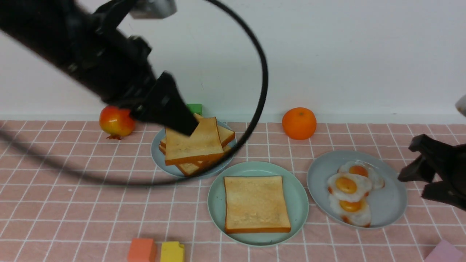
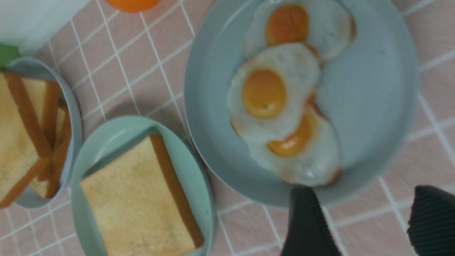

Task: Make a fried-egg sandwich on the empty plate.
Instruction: Use the right arm to grab a fried egg, then use the right arm to place the fried egg on the slice of bread in the middle, then use the left arm to grab a slice of bread

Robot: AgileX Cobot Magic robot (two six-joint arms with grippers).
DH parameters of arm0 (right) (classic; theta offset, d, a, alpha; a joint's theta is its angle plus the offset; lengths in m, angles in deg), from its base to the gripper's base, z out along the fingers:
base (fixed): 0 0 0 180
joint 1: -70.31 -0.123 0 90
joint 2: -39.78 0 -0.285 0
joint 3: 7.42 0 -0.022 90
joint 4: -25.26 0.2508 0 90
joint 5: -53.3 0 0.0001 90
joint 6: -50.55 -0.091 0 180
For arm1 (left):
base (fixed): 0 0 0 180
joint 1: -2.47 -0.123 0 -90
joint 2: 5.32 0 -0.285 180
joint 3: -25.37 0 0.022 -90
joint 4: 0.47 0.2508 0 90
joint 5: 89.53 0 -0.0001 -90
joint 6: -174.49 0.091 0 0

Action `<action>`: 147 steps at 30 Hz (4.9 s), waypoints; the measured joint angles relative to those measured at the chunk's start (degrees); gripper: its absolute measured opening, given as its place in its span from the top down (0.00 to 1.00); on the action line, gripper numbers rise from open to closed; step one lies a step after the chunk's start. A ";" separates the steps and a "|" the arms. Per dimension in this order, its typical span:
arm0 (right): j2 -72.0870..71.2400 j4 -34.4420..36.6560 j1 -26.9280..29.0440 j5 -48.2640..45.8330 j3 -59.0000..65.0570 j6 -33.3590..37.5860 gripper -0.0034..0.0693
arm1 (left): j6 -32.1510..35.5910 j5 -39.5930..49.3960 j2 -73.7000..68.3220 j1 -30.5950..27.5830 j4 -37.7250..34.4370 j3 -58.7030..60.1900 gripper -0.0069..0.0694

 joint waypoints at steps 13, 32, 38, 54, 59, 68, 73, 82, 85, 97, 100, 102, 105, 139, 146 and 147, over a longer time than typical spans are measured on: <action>19.36 39.39 9.02 1.59 -1.02 39.57 0.38 | 17.29 -20.19 13.02 0.02 -15.40 24.35 0.53; 31.12 64.40 9.02 -1.36 -1.30 56.71 0.38 | 24.69 -19.59 11.13 0.02 -25.78 24.40 0.54; 32.86 66.69 9.02 -3.51 -1.69 57.78 0.46 | 24.69 -19.57 11.13 0.02 -25.14 24.40 0.54; 33.00 66.52 9.02 -3.18 -1.69 59.01 0.84 | 23.66 -19.57 11.13 0.02 -23.30 24.40 0.54; 30.00 65.77 9.02 -3.30 -1.63 59.01 0.84 | 23.59 -19.57 11.13 0.02 -23.10 24.40 0.54; 22.83 65.84 6.13 -7.94 -1.63 59.01 0.84 | 23.55 -20.55 11.13 0.02 -22.81 24.40 0.54; 23.10 66.16 -3.88 -7.57 -2.97 59.63 0.84 | 23.55 -21.52 11.13 0.02 -22.66 24.40 0.54; 30.73 66.45 -16.19 -1.67 -9.52 61.14 0.84 | 23.55 -21.92 11.13 0.02 -22.43 24.40 0.54; 33.50 66.79 -16.85 -0.43 -10.42 61.18 0.84 | 23.55 -21.92 11.13 0.02 -22.43 24.40 0.54; 34.32 66.98 -16.85 0.51 -10.84 65.24 0.51 | 23.55 -21.07 11.13 0.02 -22.43 24.40 0.54; 31.70 65.41 -16.85 0.48 -10.84 65.65 0.38 | 23.43 -21.07 11.13 0.02 -22.49 24.40 0.54; 27.80 62.12 -16.85 1.89 -10.84 65.39 0.30 | 22.38 -21.07 11.13 0.02 -22.59 24.40 0.54; 22.60 54.74 -16.85 3.62 -10.84 62.80 0.26 | 19.41 -21.76 11.13 0.02 -22.64 24.40 0.54; -11.11 -12.87 -25.44 -17.32 -13.02 14.20 0.25 | -20.28 -21.24 -33.37 -14.06 -8.57 -1.63 0.37; -11.11 -12.52 -25.44 -17.69 -13.02 14.16 0.25 | -18.71 -22.03 -38.22 -14.06 -12.17 -3.38 0.37; -11.11 -12.52 -25.44 -17.69 -13.02 14.16 0.25 | -18.37 -22.10 -38.42 -14.06 -12.58 -3.38 0.37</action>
